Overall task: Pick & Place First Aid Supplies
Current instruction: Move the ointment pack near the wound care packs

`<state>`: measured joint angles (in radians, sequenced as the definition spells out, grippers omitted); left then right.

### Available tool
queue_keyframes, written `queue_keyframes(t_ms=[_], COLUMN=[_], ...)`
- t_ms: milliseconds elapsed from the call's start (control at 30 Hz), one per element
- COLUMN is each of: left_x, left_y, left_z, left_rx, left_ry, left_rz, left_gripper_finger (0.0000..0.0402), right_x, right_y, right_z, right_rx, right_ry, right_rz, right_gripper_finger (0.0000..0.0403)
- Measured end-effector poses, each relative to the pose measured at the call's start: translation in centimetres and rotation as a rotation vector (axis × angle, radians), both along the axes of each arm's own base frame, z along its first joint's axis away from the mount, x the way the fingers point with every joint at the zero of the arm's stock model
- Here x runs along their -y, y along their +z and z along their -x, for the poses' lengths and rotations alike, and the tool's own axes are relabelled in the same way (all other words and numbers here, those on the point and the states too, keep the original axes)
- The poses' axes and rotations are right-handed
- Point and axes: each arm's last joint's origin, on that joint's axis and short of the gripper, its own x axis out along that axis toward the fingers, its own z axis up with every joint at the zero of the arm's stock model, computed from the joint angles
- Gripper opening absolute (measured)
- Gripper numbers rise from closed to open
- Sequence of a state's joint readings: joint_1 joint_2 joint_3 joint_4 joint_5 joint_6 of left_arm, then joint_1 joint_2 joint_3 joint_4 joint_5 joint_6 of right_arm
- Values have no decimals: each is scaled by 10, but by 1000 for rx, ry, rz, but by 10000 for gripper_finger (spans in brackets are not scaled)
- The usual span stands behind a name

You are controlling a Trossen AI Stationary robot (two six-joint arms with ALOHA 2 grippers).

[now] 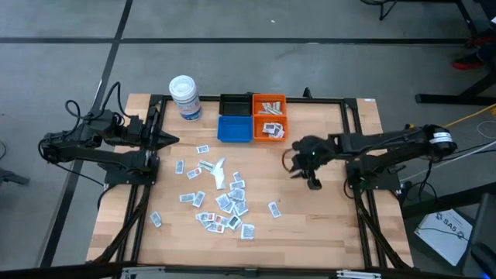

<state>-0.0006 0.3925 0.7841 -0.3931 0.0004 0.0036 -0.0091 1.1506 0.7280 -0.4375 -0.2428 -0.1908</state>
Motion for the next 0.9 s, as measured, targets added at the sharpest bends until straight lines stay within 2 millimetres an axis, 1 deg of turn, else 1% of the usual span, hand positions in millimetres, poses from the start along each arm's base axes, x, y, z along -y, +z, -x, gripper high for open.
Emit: queue_keyframes(t_ms=[200, 300, 467, 633, 767, 900], left_x=[0, 0, 0, 0, 0, 0], left_y=[0, 0, 0, 0, 0, 0], left_z=[0, 0, 0, 0, 0, 0], left_rx=[0, 0, 0, 0, 0, 0], left_ry=[0, 0, 0, 0, 0, 0], left_rz=[-1, 0, 0, -1, -1, -1], left_gripper_finger=[4, 4, 4, 4, 4, 4], right_x=[-30, -45, -69, -90, -103, -105], right_y=[-15, -16, -17, -31, -46, -62], right_z=[-13, -25, -49, -65, -74, -79], right_rx=[-34, -51, -81, -159, -212, -269], right_ry=[152, 213, 277, 292, 308, 295], right_rz=[11, 2, 3, -14, -12, -6], right_gripper_finger=[100, 100, 100, 100, 100, 100])
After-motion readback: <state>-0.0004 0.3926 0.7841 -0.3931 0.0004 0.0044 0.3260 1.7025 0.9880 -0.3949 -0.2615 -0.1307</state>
